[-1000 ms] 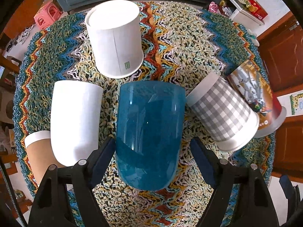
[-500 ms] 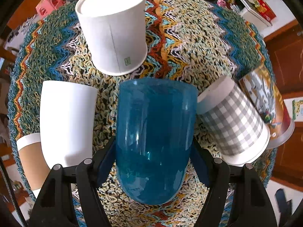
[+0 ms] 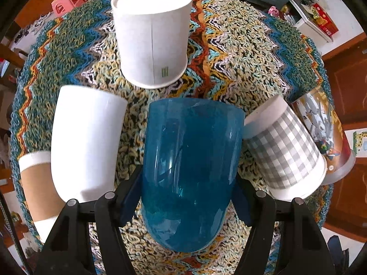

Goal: Flip cup upright
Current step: 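Close the left gripper around the body of the blue cup, then lift the blue cup off the rug with the left gripper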

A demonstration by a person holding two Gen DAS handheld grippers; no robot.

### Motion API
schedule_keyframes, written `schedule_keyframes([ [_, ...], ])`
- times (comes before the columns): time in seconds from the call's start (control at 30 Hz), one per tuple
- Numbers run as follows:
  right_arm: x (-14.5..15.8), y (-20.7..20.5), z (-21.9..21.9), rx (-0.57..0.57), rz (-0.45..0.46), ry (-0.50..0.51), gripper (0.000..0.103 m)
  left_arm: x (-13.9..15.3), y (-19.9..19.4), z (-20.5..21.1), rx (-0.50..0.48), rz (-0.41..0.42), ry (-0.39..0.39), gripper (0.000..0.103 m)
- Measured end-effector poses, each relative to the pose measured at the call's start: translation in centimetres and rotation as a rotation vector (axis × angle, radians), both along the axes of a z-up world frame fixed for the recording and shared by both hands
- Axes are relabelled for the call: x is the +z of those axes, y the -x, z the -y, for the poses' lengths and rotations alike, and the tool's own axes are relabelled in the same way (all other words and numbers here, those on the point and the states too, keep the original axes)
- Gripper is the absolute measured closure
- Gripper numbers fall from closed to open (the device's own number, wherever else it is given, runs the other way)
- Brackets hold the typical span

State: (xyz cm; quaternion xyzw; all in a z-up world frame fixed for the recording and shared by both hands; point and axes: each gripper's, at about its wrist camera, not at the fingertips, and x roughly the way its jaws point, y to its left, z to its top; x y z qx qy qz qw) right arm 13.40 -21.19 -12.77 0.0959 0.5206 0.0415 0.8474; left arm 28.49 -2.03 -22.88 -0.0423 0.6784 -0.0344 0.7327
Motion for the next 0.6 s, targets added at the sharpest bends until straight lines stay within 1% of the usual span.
schedule_keyframes([
  [0.13,0.2,0.4,0.0,-0.001,0.003,0.002,0.025,1.2,1.5,0.1,-0.011,0.017,-0.002,0.031],
  [0.3,0.8,1.3,0.2,-0.001,0.013,0.002,0.025,3.8,4.4,0.2,-0.041,0.044,0.001,0.031],
  [0.43,1.2,2.6,0.2,0.002,0.02,0.002,0.025,5.6,8.5,0.6,-0.057,0.06,0.005,0.031],
  [0.5,1.3,3.3,0.2,0.004,0.018,0.002,0.025,6.7,9.7,0.6,-0.06,0.063,0.004,0.031],
  [0.6,1.1,4.6,0.0,0.011,0.014,0.002,0.025,7.0,12.6,-0.3,-0.036,0.052,0.017,0.031],
])
